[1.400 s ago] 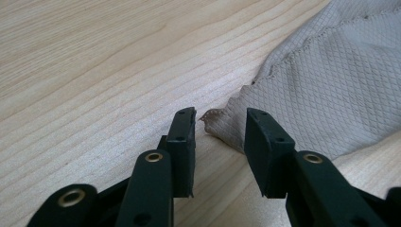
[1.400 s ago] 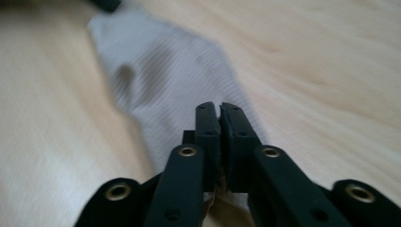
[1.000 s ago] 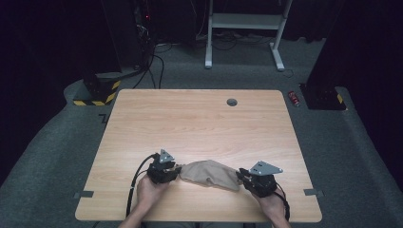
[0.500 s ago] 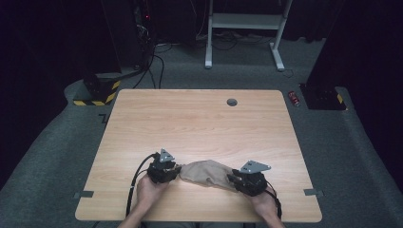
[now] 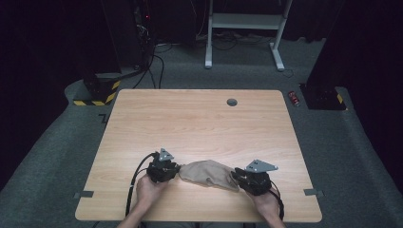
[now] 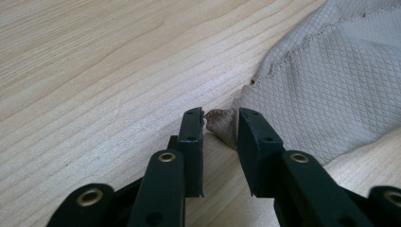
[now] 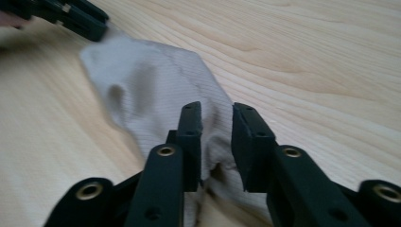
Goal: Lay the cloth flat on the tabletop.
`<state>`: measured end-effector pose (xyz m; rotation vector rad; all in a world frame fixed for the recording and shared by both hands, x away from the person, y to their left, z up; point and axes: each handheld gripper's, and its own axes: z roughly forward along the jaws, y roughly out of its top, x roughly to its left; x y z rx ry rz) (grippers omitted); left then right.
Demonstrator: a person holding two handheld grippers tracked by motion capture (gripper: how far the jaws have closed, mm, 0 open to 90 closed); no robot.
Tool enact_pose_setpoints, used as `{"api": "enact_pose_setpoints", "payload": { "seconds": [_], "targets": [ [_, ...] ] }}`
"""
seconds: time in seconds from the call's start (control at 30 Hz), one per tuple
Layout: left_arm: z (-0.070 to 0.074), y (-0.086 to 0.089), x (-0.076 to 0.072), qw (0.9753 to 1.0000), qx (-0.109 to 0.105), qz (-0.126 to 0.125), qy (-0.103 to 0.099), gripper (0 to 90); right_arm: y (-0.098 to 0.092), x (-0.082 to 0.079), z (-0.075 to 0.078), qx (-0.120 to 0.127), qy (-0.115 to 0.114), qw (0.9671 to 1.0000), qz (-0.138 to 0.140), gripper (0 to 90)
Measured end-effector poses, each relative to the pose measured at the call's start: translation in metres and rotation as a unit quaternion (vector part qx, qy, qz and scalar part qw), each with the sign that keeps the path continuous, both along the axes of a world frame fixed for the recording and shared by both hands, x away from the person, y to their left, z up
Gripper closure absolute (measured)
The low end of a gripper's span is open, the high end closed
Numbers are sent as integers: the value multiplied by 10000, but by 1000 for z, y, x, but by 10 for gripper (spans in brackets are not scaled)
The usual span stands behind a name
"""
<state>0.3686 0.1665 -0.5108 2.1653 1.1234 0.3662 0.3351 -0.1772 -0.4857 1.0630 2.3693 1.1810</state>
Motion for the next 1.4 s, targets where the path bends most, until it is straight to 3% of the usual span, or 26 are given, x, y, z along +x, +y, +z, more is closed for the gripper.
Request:
{"api": "enact_pose_setpoints", "payload": {
  "seconds": [0.13, 0.17, 0.2, 0.27, 0.3, 0.33, 0.37, 0.4, 0.6, 0.73, 0.77, 0.93, 1.13, 1.23, 1.4],
  "targets": [
    [2, 0, 0, 10000, -59, 6, -15, 732, 7, -6, 0, -91, -10, 9998, 182, 691],
    [4, 1, 0, 10000, -98, 7, -13, 755, 14, -7, -3, -248, 24, 9993, 261, 681],
    [5, 1, 0, 9999, -101, -12, -23, 755, 14, -7, -3, -248, 24, 9993, 261, 681],
    [6, 3, 1, 9998, -187, -9, 1, 841, 17, -7, -7, -384, 69, 9988, 295, 689],
    [8, 4, 1, 9995, -311, -1, 60, 841, 19, -6, -8, -429, 83, 9986, 301, 716],
    [9, 5, 1, 9995, -321, -12, 64, 895, 22, -5, -13, -632, 75, 9975, 310, 821],
    [9, 5, 1, 9994, -337, -20, 60, 895, 22, -5, -13, -632, 75, 9975, 310, 821],
    [10, 6, 1, 9993, -363, -29, 52, 898, 22, -4, -14, -684, 87, 9970, 357, 883],
    [11, 8, 1, 9993, -385, -10, 8, 896, 17, -5, -8, -611, -56, 9977, 286, 892],
    [9, 8, 4, 9988, -479, 74, 81, 688, 11, -3, -3, -510, -71, 9985, 202, 892],
    [7, 7, 7, 9992, -362, 155, 95, 662, 10, -2, -2, -471, -74, 9987, 181, 892],
    [1, 2, 11, 9994, -244, 173, 198, 649, 9, -1, -1, -434, -126, 9988, 166, 892],
    [1, -2, 14, 9997, 61, 219, 116, 815, 6, 1, 5, -393, -200, 9990, 92, 891],
    [2, -6, 15, 9997, 192, 116, 100, 887, 2, 3, 8, -368, -233, 9990, 39, 890],
    [3, -7, 15, 9996, 262, 48, 76, 897, 1, 4, 11, -348, -261, 9990, 37, 890]
  ]
}}
